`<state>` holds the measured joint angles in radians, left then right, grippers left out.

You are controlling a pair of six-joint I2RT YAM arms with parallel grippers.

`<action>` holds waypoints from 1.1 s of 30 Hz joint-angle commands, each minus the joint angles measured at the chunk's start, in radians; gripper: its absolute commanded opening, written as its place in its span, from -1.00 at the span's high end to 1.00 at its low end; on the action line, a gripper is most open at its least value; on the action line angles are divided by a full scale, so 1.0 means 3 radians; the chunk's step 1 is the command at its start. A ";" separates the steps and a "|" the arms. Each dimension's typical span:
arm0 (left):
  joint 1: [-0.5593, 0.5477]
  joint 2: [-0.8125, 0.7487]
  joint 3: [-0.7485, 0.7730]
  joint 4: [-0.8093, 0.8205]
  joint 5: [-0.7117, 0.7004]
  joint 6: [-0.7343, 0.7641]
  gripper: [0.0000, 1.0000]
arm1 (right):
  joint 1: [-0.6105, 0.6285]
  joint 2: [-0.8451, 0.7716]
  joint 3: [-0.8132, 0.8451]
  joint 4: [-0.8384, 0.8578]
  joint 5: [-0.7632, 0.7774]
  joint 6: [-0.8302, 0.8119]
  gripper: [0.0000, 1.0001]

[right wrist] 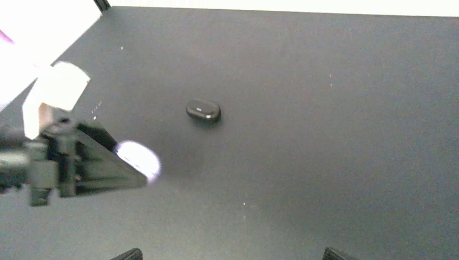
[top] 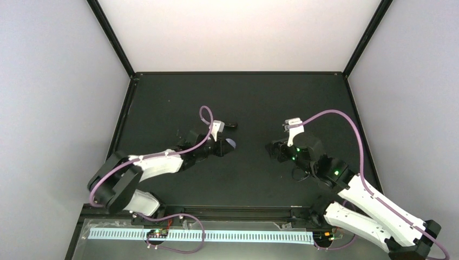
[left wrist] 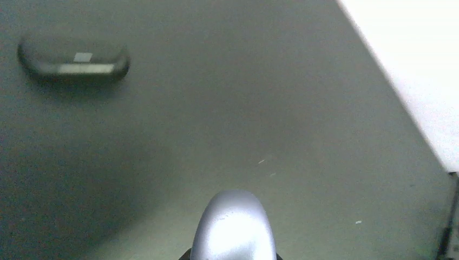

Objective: Insert the wireless bluetooth earbuds into the charging case
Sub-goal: Place the charging case at the center of the board.

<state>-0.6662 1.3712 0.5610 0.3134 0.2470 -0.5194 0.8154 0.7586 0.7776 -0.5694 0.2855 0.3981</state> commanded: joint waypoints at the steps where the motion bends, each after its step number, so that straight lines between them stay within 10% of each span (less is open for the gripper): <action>1: 0.0093 0.0428 0.0139 -0.0075 -0.0023 -0.0237 0.97 | -0.0021 -0.0133 -0.0042 0.0286 0.0179 0.0143 -0.76; 12: 0.0173 0.1076 0.0394 -0.0166 -0.0063 -0.0325 0.68 | -0.0021 -0.0256 0.0005 0.0178 0.0242 0.0090 -0.79; 26: 0.0172 0.0686 0.0199 -0.0388 -0.0460 -0.0291 -0.97 | -0.0019 -0.0309 0.0124 0.0103 0.0305 0.0027 -0.79; 33: 0.0171 0.0102 0.0101 -0.0679 -0.0771 -0.0238 -0.97 | -0.0023 -0.0314 0.0121 0.0155 0.0411 0.0019 -0.79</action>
<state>-0.6209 1.4918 0.5961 0.1856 0.0994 -0.6098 0.8127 0.6743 0.7963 -0.5316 0.3595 0.4091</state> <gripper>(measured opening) 0.987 0.897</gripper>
